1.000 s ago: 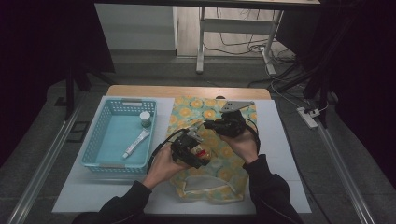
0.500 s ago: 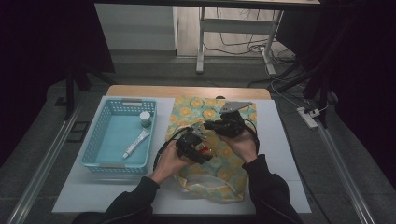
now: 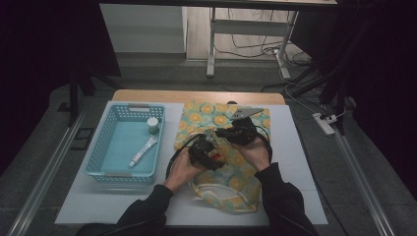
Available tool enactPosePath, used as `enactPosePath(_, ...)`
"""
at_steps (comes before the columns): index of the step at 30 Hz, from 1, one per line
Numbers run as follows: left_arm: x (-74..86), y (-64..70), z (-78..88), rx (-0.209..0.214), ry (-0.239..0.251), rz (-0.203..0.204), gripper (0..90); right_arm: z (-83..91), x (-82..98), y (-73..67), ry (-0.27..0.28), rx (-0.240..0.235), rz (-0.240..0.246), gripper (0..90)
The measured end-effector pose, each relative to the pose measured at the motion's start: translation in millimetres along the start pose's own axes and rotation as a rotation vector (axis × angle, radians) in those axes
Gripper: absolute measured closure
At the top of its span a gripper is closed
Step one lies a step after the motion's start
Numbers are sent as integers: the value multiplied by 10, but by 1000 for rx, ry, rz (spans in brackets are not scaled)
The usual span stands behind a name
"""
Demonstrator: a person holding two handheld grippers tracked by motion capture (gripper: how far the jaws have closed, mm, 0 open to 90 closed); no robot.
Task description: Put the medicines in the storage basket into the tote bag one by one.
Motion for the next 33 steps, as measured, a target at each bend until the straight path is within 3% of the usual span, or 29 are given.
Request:
enactPosePath(9,13,-16,-48,10,11,18,197,-18,17,16,-5,3,-2,900)
enactPosePath(11,13,-4,-46,-4,11,25,195,-16,16,17,-4,2,-2,900)
enactPosePath(13,14,-7,-23,-8,-7,4,191,-11,15,18,-3,2,-3,900)
enactPosePath(14,14,2,-16,-3,8,23,186,-9,15,19,-1,2,-5,900)
enactPosePath(33,2,123,402,101,91,36,77,2,3,5,5,-3,3,900)
Point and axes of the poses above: each handheld gripper's, and its own axes: z roughly backward along the jaws, x roughly out of its underside, y roughly to its right, the point moved 1 cm from there along -z, roughly forward along the jaws, and after that the axes turned 1 degree about -x, right-handed, at the moved point
